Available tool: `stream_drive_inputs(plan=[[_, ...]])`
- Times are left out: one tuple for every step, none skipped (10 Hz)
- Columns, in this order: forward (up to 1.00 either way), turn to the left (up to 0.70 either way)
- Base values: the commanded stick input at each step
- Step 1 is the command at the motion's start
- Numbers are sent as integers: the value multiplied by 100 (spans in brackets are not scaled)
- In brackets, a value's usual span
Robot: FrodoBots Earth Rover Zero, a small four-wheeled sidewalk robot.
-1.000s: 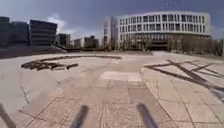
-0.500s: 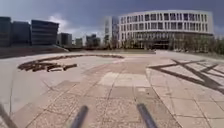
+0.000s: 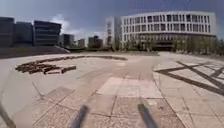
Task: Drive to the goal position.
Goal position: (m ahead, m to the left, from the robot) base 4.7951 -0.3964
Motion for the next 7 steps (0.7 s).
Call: stream_drive_inputs(plan=[[70,-23],[70,-35],[70,-35],[70,-35],[70,-35],[70,-35],[70,-14]])
